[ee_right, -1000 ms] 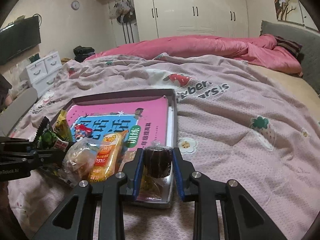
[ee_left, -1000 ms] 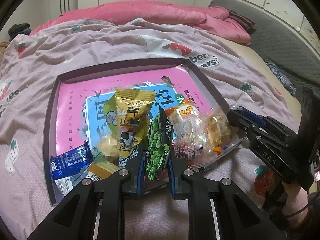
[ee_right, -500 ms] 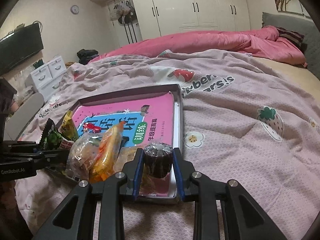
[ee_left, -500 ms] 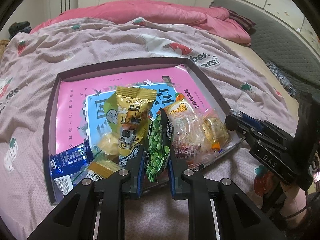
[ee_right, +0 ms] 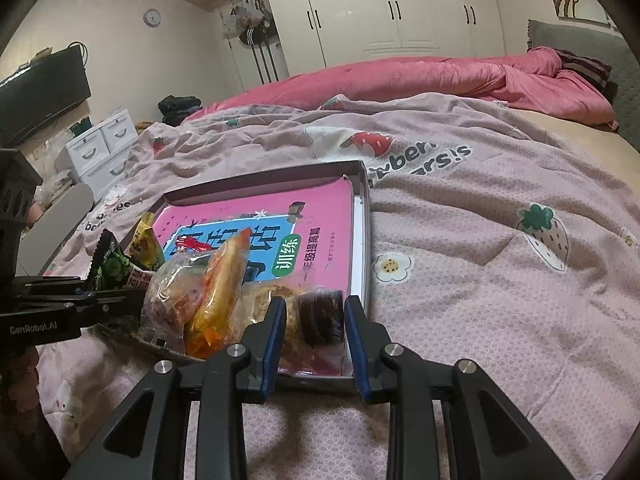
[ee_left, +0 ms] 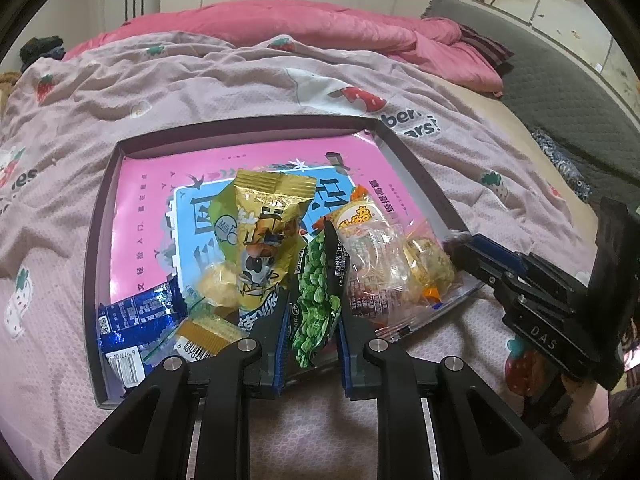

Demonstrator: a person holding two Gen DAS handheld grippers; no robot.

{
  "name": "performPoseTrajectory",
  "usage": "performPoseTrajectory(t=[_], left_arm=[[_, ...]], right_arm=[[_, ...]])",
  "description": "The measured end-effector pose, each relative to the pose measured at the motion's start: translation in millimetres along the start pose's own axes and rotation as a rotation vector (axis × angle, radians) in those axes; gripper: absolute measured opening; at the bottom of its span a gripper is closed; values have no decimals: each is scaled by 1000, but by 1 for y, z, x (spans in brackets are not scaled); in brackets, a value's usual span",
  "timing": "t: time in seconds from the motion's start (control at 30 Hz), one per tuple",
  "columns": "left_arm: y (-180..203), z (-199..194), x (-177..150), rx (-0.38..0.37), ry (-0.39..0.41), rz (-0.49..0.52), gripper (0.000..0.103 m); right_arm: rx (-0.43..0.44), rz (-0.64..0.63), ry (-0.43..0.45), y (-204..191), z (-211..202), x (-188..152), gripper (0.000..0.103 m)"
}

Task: Organize snacks
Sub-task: 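Lower the green packet into the tray and open the left tool while the right tool releases the chocolate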

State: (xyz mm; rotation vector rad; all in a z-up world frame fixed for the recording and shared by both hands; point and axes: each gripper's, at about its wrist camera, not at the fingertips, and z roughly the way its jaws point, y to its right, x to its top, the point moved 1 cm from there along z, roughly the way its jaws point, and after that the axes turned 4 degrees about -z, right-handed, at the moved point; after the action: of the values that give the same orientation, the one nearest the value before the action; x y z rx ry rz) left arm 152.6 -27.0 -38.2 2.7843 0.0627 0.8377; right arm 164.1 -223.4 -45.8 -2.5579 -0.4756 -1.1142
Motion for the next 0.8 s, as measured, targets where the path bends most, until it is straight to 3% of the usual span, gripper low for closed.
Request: performPoseTrajectory(t=[0.43, 0.57, 0.8], left_arm=[[-3, -4, 1, -21, 0, -17, 22], [-3, -6, 2, -19, 6, -27, 33], [-2, -10, 3, -7, 19, -20, 34]], right_arm=[[9, 12, 11, 0, -4, -1, 34], [11, 20, 15, 2, -5, 0, 35], [11, 21, 21, 2, -7, 1, 35]])
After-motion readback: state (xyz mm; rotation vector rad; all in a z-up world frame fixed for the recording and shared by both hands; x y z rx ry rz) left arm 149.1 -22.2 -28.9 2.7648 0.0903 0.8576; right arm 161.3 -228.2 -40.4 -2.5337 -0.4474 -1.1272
